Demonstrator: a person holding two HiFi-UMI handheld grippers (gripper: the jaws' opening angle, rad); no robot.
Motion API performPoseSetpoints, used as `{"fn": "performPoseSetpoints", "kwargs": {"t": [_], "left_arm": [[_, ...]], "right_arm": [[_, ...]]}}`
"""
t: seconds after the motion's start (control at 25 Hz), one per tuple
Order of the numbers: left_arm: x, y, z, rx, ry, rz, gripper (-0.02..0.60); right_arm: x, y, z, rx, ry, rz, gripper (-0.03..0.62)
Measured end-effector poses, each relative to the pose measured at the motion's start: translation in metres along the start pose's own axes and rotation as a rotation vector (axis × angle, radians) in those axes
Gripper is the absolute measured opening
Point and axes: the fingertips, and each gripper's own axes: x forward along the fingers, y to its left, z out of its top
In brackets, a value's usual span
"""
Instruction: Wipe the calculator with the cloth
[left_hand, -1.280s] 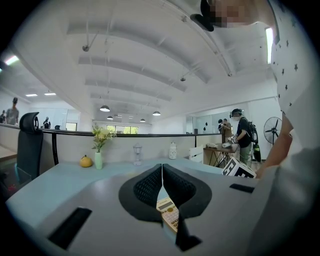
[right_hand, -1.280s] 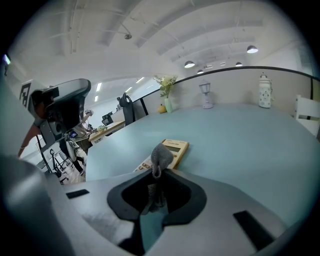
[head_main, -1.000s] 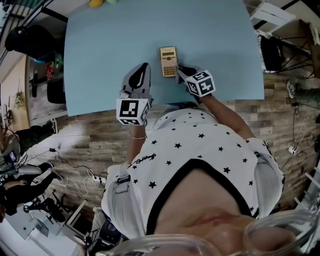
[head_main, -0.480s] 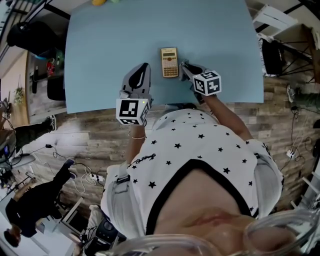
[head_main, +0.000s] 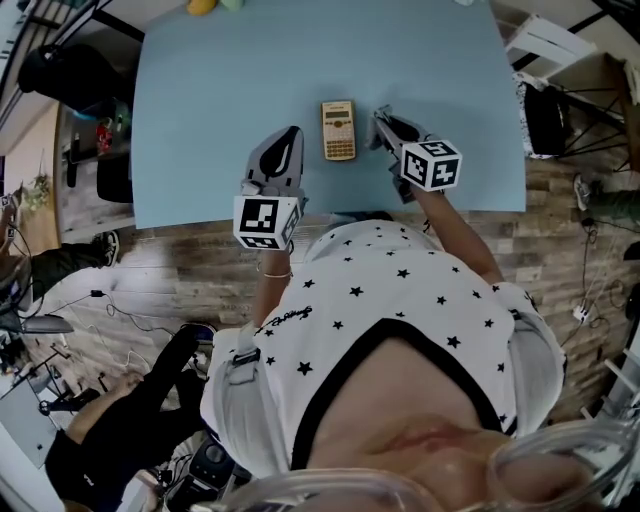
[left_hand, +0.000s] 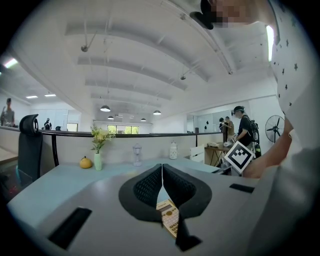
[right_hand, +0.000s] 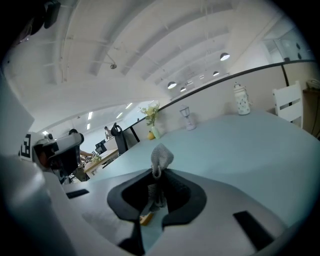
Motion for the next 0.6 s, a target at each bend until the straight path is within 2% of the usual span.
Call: {"fn": "performPoseSetpoints", "kwargs": {"t": [0.2, 0.48, 0.6], "left_arm": [[0.006, -0.002, 0.004, 0.012, -0.003, -0.003, 0.031], [0.012, -0.004, 0.008, 0.009, -0.004, -0.019, 0.031], [0.015, -0.005, 0.009, 0.012, -0.004, -0.024, 0.031]], "right_arm": [[-0.01, 0.007, 0.034, -0.039, -0.08, 0.024, 0.048], [-0.024, 0.024, 0.069, -0.035, -0.179, 0.055, 0.046], [-0.03, 0.029, 0.08, -0.079, -0.209, 0.055, 0.046]]}}
